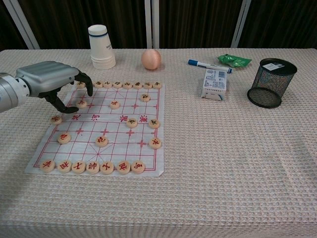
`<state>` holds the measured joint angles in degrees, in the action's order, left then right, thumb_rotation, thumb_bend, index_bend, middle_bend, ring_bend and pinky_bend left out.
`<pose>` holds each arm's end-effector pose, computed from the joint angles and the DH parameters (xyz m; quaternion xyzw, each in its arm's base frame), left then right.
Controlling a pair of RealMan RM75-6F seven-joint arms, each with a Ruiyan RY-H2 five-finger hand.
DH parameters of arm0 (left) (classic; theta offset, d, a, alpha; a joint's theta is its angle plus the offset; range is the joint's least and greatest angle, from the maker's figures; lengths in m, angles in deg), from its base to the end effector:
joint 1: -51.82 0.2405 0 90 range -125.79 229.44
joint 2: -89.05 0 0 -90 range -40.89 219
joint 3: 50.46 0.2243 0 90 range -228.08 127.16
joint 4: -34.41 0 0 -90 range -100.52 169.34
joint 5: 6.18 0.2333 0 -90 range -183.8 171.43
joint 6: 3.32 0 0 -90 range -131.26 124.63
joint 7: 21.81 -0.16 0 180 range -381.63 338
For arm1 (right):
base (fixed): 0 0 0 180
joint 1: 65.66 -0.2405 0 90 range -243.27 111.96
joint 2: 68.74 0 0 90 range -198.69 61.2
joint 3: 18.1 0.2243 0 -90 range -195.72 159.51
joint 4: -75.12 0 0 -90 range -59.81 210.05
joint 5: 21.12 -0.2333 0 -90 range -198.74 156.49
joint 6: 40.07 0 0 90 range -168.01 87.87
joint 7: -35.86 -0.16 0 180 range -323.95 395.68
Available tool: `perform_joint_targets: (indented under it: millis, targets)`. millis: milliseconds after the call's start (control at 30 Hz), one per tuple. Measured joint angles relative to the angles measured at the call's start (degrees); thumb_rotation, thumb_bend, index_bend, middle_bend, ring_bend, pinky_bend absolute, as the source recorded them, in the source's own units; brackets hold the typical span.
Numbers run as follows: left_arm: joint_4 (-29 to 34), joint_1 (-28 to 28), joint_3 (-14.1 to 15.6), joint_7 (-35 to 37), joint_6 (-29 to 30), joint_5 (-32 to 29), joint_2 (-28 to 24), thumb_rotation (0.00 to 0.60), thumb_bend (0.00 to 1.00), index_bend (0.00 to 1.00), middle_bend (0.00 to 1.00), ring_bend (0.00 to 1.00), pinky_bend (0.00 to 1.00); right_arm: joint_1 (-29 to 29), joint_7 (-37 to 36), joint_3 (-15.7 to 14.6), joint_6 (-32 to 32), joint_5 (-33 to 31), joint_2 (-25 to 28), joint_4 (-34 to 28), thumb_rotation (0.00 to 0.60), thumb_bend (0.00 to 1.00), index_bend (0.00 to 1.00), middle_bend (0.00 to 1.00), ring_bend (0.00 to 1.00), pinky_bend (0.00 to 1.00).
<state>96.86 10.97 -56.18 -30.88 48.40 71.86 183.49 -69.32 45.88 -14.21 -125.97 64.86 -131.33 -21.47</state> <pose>-0.1884 0.3618 -0.0588 -0.7868 -0.3077 -0.3148 0.4328 -0.2795 -0.1937 0.1291 0.6092 -0.3462 0.3551 0.6188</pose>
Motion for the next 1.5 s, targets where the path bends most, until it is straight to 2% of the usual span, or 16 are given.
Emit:
perform_joint_targets:
  millis: [533,1133,1500]
  targets:
    - [-1.2,-0.44,0.18,-0.1,-1.44,-1.13,0.51,0.6,0.3,0.4,0.28,0.2,0.29,0.49,-0.18,-0.14,-0.72,0.06,0.1,-0.04,0.6,0.21,0.0,0.0,0.0,0.0]
    - [-3.13,-0.63,0.41,0.32,-1.54,-1.28,1.65,0.6,0.35,0.49,0.28,0.2,0.29,0.46,-0.5,-0.16,-0.38,-0.16,-0.17,0.48,0.6,0.21,0.0,0.0,0.0,0.0]
    - [-2.08,-0.81,-0.86,2.03,-1.11,-1.92,0.77,0.6,0.35,0.51,0.29,0.2,0.3,0.42,-0.71,-0.24,-0.31,0.06,-0.08,0.64,0.6,0.21,0.0,0.0,0.0,0.0]
